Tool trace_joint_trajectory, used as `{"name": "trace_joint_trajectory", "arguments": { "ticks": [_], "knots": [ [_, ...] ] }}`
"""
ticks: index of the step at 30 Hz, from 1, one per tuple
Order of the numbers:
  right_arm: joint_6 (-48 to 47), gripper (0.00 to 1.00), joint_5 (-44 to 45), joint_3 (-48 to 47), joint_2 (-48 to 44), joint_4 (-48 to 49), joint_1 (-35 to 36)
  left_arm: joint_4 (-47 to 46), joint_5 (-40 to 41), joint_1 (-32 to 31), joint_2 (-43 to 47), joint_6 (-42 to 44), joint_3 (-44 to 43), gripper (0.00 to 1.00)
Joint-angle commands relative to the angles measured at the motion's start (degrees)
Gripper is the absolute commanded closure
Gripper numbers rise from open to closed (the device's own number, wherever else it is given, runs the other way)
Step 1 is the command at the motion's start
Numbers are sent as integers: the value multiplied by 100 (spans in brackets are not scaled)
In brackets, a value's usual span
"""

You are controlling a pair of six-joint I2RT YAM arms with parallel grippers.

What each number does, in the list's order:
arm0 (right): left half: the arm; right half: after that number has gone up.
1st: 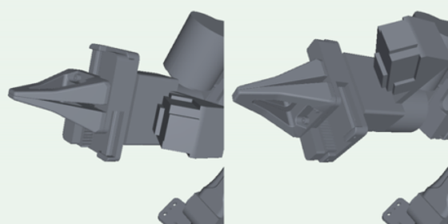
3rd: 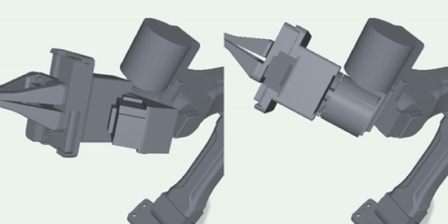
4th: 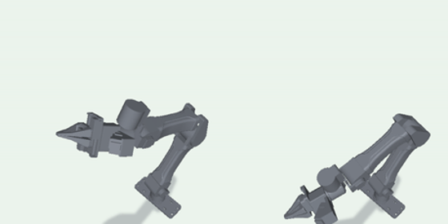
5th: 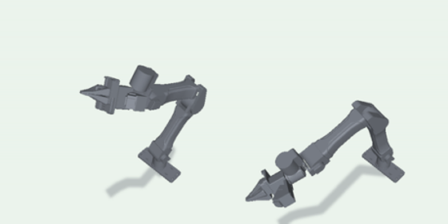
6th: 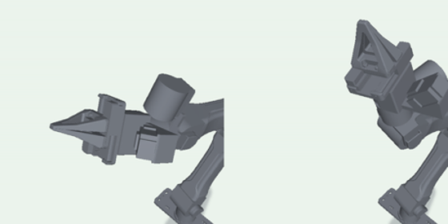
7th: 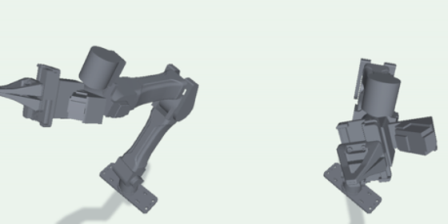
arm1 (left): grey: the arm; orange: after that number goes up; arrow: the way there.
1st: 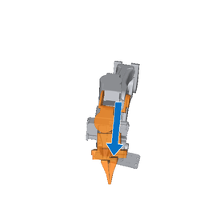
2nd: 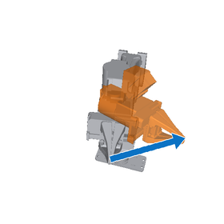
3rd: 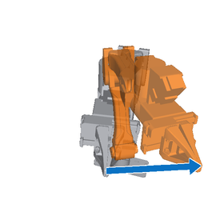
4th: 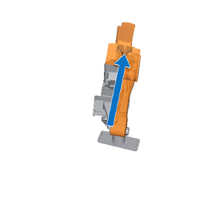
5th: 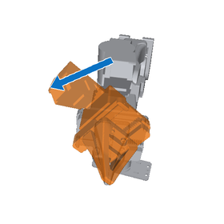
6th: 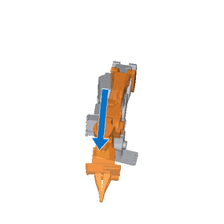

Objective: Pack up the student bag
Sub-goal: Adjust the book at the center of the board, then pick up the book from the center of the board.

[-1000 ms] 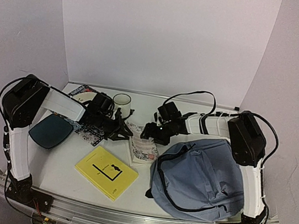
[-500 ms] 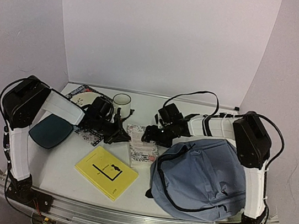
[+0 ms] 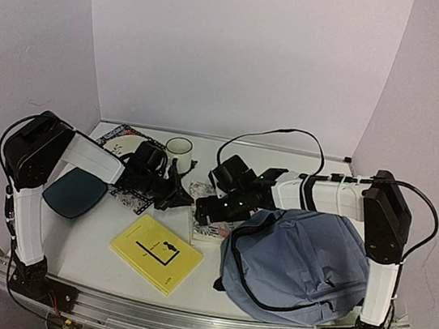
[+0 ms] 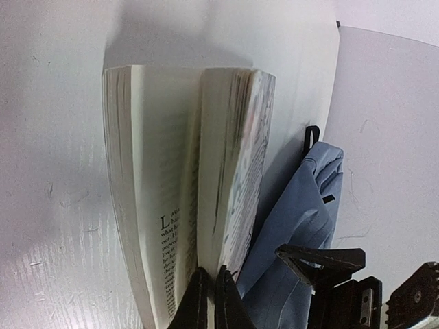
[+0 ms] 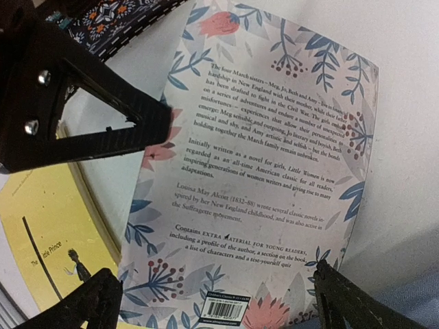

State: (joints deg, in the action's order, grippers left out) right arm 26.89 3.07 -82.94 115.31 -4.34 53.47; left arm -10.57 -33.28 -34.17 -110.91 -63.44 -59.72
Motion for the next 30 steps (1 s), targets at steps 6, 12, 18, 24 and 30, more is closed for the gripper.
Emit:
{"name": "trace_joint_trajectory", "arguments": {
  "ticks": [6,12,18,24,30],
  "knots": [
    [-281,2,836,-578,246,-845,251,-402,-93,-19,357,-95,-132,100],
    [253,2,186,-380,159,-746,-298,-401,-19,-19,360,32,61,100],
    [737,2,-866,-235,416,-150,-915,-386,128,-19,210,265,216,100],
    [1022,2,-1655,-367,938,118,-1249,-351,279,-12,99,366,314,100],
    [1262,6,-2385,-185,1212,673,-1373,-109,436,-13,-115,390,396,100]
  ]
}}
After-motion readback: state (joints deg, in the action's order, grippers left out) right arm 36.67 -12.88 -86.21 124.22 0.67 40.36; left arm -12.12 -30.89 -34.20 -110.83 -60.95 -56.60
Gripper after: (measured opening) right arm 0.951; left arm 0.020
